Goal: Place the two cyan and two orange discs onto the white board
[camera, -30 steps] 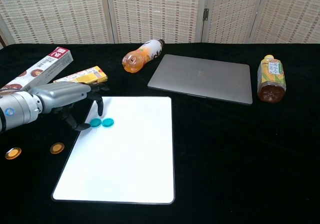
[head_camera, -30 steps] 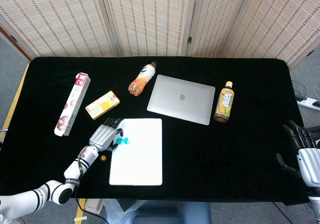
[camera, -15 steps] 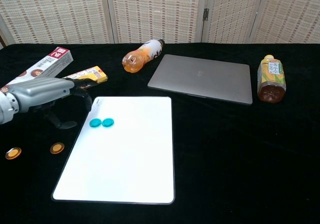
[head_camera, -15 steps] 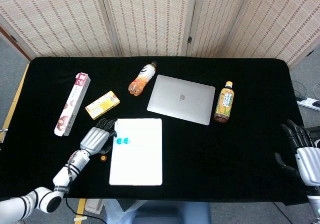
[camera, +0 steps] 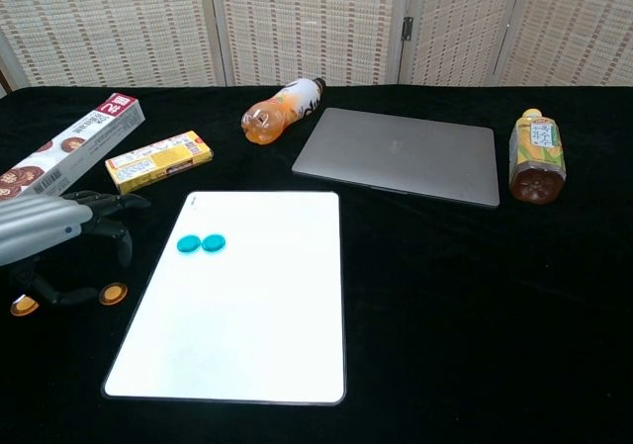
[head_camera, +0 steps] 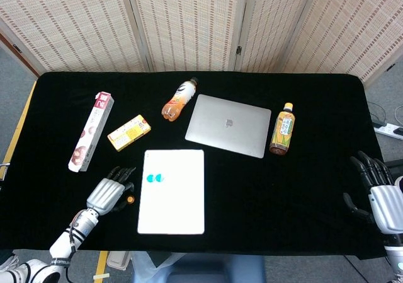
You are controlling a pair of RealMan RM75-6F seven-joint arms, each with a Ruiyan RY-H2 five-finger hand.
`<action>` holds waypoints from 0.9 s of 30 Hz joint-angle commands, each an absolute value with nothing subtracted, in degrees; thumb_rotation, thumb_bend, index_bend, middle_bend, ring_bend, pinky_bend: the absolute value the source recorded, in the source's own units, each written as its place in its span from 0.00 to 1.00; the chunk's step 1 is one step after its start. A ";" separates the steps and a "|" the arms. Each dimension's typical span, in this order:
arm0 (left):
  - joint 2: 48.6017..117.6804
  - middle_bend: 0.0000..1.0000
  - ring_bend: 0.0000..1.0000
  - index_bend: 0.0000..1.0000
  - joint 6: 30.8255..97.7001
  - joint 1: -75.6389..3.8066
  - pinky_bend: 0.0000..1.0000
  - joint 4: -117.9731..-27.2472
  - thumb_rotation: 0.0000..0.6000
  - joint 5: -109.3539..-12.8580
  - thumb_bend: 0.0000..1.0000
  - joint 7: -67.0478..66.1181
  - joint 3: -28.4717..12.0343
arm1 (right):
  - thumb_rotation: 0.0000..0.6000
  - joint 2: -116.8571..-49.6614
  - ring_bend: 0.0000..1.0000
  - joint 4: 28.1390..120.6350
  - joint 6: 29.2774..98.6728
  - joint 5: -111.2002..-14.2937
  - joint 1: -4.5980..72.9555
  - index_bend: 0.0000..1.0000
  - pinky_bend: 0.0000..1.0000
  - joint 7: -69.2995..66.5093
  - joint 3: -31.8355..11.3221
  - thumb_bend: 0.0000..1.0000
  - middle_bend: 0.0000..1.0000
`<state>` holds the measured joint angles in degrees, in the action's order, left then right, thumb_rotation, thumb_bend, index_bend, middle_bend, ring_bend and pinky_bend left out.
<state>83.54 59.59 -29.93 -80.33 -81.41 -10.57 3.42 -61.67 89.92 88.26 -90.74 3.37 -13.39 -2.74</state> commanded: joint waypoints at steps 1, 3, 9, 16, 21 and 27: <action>84.31 0.01 0.00 0.42 59.40 -29.45 0.00 -79.53 1.00 -81.56 0.40 -10.37 3.71 | 1.00 -61.63 0.00 90.01 88.33 -90.77 3.37 0.00 0.00 -13.29 -2.75 0.43 0.00; 84.67 0.01 0.00 0.42 59.36 -29.26 0.00 -79.15 1.00 -81.64 0.40 -10.30 3.72 | 1.00 -61.57 0.00 90.13 88.41 -90.78 3.32 0.00 0.00 -13.19 -2.73 0.43 0.00; 85.66 0.01 0.00 0.42 58.79 -28.94 0.00 -77.93 1.00 -81.66 0.40 -10.01 3.68 | 1.00 -61.50 0.00 90.30 88.40 -90.59 3.23 0.00 0.00 -13.05 -2.69 0.43 0.00; 86.42 0.01 0.00 0.42 58.36 -28.93 0.00 -76.87 1.00 -81.69 0.40 -9.79 3.21 | 1.00 -61.52 0.00 90.35 88.28 -90.48 3.26 0.00 0.00 -12.92 -2.69 0.43 0.00; 86.86 0.01 0.00 0.43 58.27 -28.78 0.00 -76.34 1.00 -81.69 0.40 -9.34 2.93 | 1.00 -61.53 0.00 90.36 88.24 -90.45 3.27 0.00 0.00 -12.92 -2.69 0.43 0.00; 87.68 0.01 0.00 0.47 58.39 -28.63 0.00 -75.31 1.00 -82.02 0.41 -8.45 2.67 | 1.00 -61.54 0.00 90.33 88.31 -90.41 3.23 0.00 0.00 -12.96 -2.69 0.43 0.00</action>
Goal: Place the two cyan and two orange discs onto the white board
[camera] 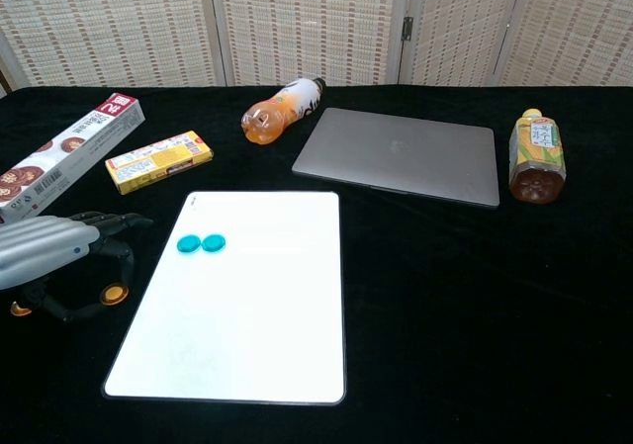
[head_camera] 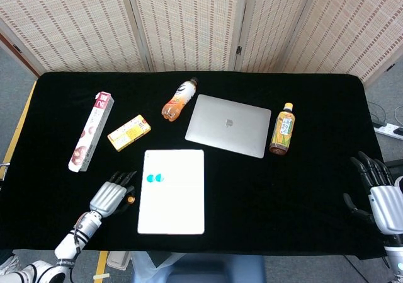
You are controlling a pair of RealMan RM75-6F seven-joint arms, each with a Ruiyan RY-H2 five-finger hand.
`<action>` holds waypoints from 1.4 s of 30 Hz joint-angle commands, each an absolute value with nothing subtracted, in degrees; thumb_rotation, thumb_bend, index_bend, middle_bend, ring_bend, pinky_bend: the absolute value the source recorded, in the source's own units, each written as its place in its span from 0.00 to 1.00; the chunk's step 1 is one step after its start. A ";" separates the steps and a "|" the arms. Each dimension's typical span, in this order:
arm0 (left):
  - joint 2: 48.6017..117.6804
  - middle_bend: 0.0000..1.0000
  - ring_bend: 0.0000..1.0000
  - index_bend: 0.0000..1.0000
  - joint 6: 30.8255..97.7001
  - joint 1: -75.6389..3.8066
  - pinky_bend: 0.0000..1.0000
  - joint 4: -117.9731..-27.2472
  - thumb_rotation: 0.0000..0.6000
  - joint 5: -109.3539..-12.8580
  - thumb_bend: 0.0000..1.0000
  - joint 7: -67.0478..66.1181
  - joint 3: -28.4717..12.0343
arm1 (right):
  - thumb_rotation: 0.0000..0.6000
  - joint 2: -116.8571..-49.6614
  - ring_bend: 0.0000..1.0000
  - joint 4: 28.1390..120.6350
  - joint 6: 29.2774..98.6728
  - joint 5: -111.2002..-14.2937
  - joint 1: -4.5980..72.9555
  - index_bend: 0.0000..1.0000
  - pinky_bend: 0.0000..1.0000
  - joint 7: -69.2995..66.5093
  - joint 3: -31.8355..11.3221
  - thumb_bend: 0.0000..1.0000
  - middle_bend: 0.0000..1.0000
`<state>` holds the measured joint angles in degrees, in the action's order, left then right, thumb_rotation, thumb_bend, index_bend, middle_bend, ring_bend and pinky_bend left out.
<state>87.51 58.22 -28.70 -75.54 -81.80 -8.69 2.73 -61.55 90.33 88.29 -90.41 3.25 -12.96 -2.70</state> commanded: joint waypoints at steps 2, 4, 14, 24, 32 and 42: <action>87.74 0.02 0.00 0.49 58.41 -28.61 0.00 -75.14 1.00 -82.18 0.41 -8.23 2.64 | 1.00 -61.54 0.00 90.34 88.33 -90.39 3.22 0.00 0.00 -12.96 -2.70 0.43 0.00; 87.74 0.03 0.00 0.50 58.30 -28.63 0.00 -75.07 1.00 -82.30 0.41 -7.96 2.61 | 1.00 -61.54 0.00 90.35 88.29 -90.38 3.23 0.00 0.00 -12.96 -2.71 0.43 0.00; 86.16 0.03 0.00 0.50 58.74 -29.19 0.00 -77.37 1.00 -82.60 0.42 -6.60 1.17 | 1.00 -61.49 0.00 90.47 88.36 -90.38 3.24 0.00 0.00 -12.79 -2.76 0.43 0.00; 86.39 0.03 0.00 0.50 55.88 -32.96 0.00 -81.41 1.00 -82.17 0.42 -7.77 -1.73 | 1.00 -61.64 0.00 89.96 88.63 -90.24 2.90 0.00 0.00 -13.37 -2.62 0.43 0.00; 87.52 0.03 0.00 0.49 53.57 -34.23 0.00 -82.35 1.00 -80.11 0.42 -11.66 -1.69 | 1.00 -61.68 0.00 89.42 88.81 -90.13 2.63 0.00 0.00 -13.96 -2.54 0.43 0.00; 87.54 0.03 0.00 0.48 53.49 -33.76 0.00 -81.95 1.00 -78.72 0.41 -12.73 -0.93 | 1.00 -61.72 0.00 89.48 88.79 -90.31 2.70 0.00 0.00 -13.78 -2.56 0.43 0.00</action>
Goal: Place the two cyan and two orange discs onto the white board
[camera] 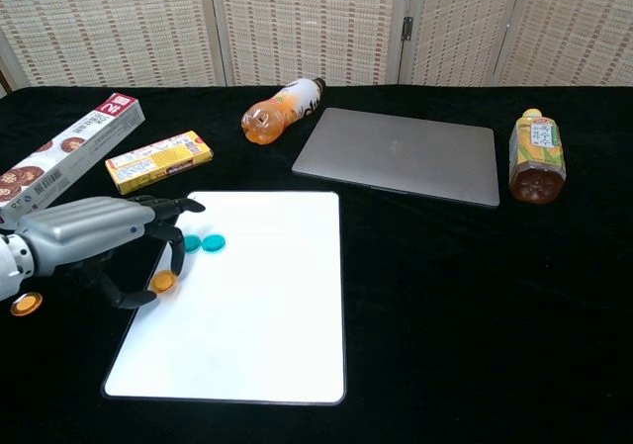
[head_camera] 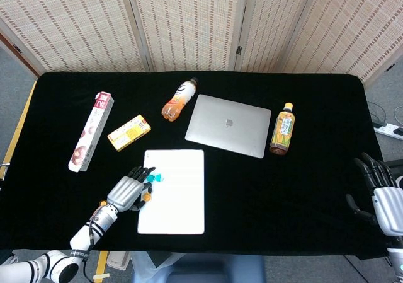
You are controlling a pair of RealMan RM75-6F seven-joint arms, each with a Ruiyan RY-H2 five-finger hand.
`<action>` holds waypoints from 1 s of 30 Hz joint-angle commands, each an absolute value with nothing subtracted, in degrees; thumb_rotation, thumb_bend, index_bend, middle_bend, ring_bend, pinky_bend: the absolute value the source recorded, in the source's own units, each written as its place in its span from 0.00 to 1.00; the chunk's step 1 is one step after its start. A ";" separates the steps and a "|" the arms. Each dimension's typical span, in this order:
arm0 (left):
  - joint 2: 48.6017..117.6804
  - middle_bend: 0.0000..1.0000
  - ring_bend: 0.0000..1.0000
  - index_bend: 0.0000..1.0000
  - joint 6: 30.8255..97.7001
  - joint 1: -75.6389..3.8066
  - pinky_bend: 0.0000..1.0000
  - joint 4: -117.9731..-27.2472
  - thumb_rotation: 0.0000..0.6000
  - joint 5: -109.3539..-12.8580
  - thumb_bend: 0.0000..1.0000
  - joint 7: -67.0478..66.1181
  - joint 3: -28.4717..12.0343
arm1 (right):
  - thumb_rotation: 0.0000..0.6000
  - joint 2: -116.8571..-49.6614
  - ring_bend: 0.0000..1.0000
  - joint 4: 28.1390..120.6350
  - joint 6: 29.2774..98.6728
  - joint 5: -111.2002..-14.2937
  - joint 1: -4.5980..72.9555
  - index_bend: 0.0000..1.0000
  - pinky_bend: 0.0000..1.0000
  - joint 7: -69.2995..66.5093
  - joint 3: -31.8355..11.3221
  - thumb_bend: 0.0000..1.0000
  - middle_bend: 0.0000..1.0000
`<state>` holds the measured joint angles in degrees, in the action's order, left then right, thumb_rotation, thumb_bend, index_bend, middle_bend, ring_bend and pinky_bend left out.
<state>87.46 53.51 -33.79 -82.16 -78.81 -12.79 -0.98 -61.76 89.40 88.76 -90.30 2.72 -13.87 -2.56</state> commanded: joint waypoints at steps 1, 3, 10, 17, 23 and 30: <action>87.62 0.03 0.00 0.48 53.52 -33.76 0.00 -81.77 1.00 -78.69 0.41 -12.82 -0.90 | 1.00 -61.69 0.00 89.55 88.79 -90.32 2.69 0.00 0.00 -13.71 -2.55 0.43 0.00; 87.79 0.03 0.00 0.47 53.59 -33.74 0.00 -81.62 1.00 -78.61 0.41 -12.86 -0.85 | 1.00 -61.63 0.00 89.70 88.86 -90.32 2.62 0.00 0.00 -13.56 -2.52 0.43 0.00; 87.63 0.03 0.00 0.40 53.37 -33.84 0.00 -82.03 1.00 -78.66 0.41 -11.98 -0.64 | 1.00 -61.59 0.00 89.94 88.93 -90.21 2.49 0.00 0.00 -13.34 -2.52 0.43 0.00; 86.30 0.03 0.00 0.34 55.78 -33.01 0.00 -83.05 1.00 -79.77 0.41 -9.14 -0.95 | 1.00 -61.48 0.00 90.10 88.60 -90.16 2.77 0.00 0.00 -13.18 -2.71 0.43 0.00; 82.42 0.03 0.00 0.36 59.28 -30.72 0.00 -83.99 1.00 -79.62 0.41 -7.25 -1.00 | 1.00 -61.43 0.00 90.20 88.49 -90.32 2.97 0.00 0.00 -13.07 -2.78 0.43 0.00; 79.91 0.03 0.00 0.38 62.30 -26.88 0.00 -82.73 1.00 -79.98 0.41 -6.54 1.59 | 1.00 -61.77 0.00 89.96 88.03 -90.52 3.31 0.00 0.00 -13.21 -2.72 0.43 0.00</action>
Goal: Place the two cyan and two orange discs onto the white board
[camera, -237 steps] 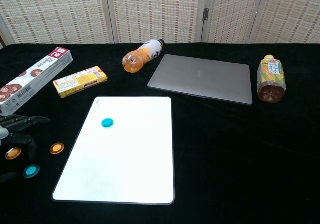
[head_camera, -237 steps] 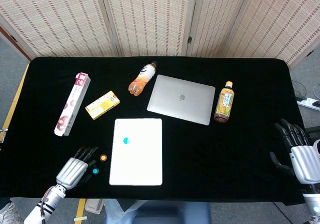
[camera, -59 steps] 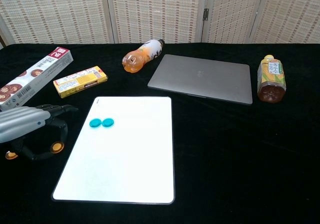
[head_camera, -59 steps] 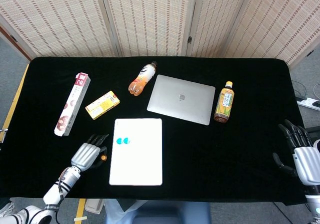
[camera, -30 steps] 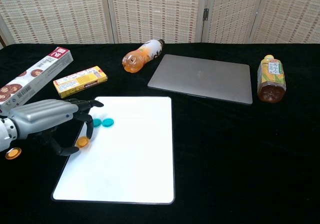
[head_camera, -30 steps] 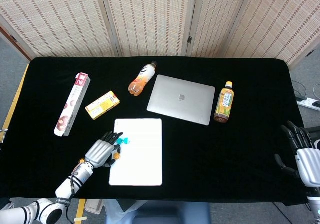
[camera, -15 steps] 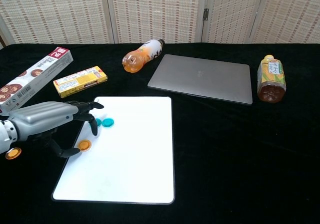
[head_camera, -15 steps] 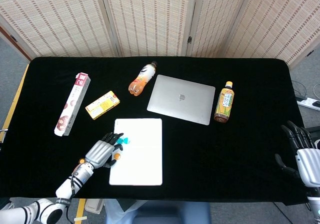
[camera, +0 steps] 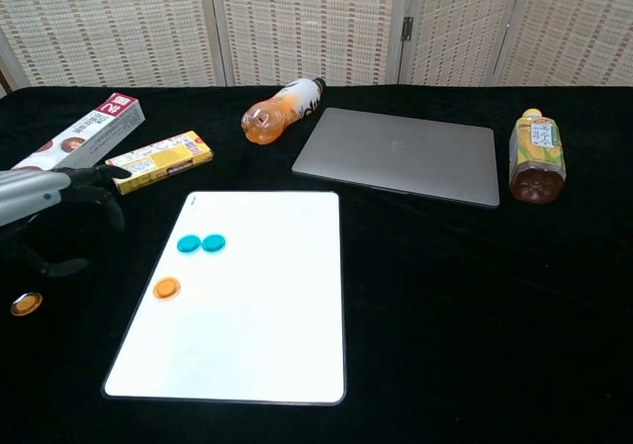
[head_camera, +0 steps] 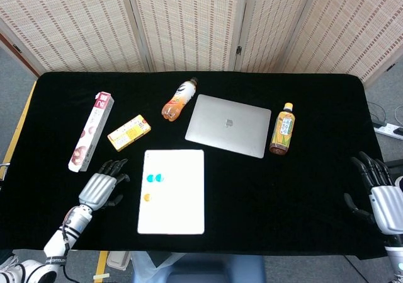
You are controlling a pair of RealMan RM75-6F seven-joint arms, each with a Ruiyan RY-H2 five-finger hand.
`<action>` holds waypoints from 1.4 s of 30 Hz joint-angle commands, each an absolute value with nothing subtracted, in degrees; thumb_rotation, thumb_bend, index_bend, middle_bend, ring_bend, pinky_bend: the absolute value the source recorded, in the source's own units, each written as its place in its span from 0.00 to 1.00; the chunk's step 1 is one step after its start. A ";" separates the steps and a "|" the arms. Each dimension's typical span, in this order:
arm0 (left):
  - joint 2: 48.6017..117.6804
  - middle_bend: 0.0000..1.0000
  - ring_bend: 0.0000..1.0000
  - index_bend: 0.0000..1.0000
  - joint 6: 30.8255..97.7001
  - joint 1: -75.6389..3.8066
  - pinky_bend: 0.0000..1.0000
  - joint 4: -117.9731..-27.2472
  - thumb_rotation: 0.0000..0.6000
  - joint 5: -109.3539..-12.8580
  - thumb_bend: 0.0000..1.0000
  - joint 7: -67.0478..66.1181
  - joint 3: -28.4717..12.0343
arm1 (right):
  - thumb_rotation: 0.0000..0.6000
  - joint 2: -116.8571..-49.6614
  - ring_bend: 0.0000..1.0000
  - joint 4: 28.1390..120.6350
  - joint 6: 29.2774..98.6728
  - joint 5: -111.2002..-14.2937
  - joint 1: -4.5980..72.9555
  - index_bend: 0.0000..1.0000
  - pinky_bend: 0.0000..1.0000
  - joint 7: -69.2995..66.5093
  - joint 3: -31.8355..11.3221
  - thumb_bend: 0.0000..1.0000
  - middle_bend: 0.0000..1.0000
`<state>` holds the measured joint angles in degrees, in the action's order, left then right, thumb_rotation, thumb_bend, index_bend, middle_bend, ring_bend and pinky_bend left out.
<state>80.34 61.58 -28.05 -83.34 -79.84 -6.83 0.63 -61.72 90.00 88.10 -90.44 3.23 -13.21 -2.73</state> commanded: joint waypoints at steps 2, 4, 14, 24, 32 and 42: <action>79.85 0.03 0.00 0.38 62.66 -25.97 0.00 -82.17 1.00 -79.96 0.41 -6.09 2.25 | 1.00 -61.80 0.00 89.97 87.91 -90.60 3.44 0.00 0.00 -13.18 -2.73 0.43 0.00; 80.09 0.03 0.00 0.38 63.15 -24.89 0.00 -81.18 1.00 -79.77 0.41 -6.04 2.87 | 1.00 -61.78 0.00 90.00 87.77 -90.64 3.60 0.00 0.00 -13.09 -2.77 0.43 0.00; 81.89 0.03 0.00 0.39 64.13 -21.38 0.00 -77.68 1.00 -79.39 0.41 -3.83 4.20 | 1.00 -61.63 0.00 90.38 87.29 -90.83 4.17 0.00 0.00 -12.72 -2.88 0.43 0.00; 82.97 0.03 0.00 0.42 64.37 -20.43 0.00 -75.74 1.00 -79.85 0.41 -2.93 3.51 | 1.00 -61.56 0.00 90.62 87.70 -90.95 4.02 0.00 0.00 -12.58 -2.75 0.43 0.00; 83.83 0.03 0.00 0.42 63.85 -20.00 0.00 -75.11 1.00 -80.31 0.41 -3.16 3.57 | 1.00 -61.54 0.00 90.59 87.91 -90.97 3.89 0.00 0.00 -12.65 -2.65 0.43 0.00; 84.31 0.03 0.00 0.44 63.17 -19.66 0.00 -74.09 1.00 -80.28 0.41 -2.87 3.22 | 1.00 -61.50 0.00 90.67 88.02 -90.96 3.84 0.00 0.00 -12.68 -2.60 0.43 0.00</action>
